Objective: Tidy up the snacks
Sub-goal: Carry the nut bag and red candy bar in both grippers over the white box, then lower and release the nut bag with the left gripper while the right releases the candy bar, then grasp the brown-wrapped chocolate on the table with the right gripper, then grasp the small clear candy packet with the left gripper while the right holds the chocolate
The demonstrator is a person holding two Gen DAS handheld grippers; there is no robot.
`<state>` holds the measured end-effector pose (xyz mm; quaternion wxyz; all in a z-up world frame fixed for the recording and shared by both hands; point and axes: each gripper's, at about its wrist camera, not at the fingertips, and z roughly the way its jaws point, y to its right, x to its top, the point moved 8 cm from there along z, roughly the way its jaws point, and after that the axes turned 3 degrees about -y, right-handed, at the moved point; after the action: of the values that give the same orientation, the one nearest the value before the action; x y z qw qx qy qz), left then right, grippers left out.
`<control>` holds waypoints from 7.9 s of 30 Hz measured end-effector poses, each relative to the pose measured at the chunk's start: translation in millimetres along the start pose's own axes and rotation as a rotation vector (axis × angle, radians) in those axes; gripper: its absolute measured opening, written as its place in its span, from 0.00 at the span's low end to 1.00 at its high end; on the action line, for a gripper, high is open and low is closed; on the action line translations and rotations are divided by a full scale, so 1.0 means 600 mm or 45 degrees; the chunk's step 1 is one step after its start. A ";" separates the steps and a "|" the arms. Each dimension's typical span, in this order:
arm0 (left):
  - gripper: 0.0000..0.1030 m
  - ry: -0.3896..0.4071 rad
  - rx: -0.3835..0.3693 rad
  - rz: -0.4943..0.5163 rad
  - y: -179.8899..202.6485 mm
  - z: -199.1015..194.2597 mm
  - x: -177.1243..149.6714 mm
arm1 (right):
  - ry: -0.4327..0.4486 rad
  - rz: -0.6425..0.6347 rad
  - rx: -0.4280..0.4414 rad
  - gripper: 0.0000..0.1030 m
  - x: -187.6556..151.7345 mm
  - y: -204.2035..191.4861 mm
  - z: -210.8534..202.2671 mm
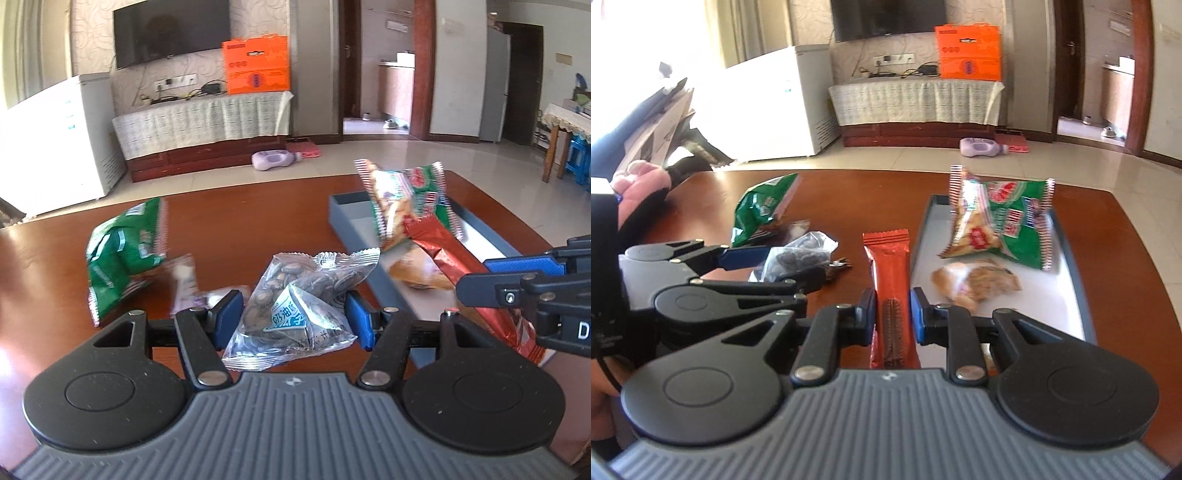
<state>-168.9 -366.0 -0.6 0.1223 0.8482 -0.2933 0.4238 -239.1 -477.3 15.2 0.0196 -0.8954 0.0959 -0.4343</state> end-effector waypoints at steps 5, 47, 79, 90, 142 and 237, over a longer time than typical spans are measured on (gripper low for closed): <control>0.65 0.002 -0.039 0.030 0.038 0.006 0.004 | 0.010 0.031 -0.022 0.23 -0.005 0.030 -0.012; 0.65 0.000 -0.252 0.049 0.186 0.153 0.077 | -0.023 0.135 -0.144 0.23 -0.038 0.138 -0.033; 0.76 0.036 -0.268 0.055 0.198 0.150 0.085 | -0.072 0.146 -0.140 0.23 -0.051 0.145 -0.015; 0.81 0.086 -0.265 0.021 0.171 0.117 0.102 | -0.094 0.143 -0.133 0.23 -0.054 0.138 -0.008; 0.86 0.065 -0.145 0.059 0.024 0.016 0.042 | -0.108 0.271 -0.199 0.46 -0.031 0.099 0.053; 0.22 -0.078 -0.102 0.208 -0.099 0.026 0.003 | -0.160 -0.116 0.087 0.25 0.004 -0.084 0.066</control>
<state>-122.1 -326.5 -6.0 0.1122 0.8285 -0.3818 0.3940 -199.2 -430.1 -1.6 0.0363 -0.9231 0.0388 -0.3808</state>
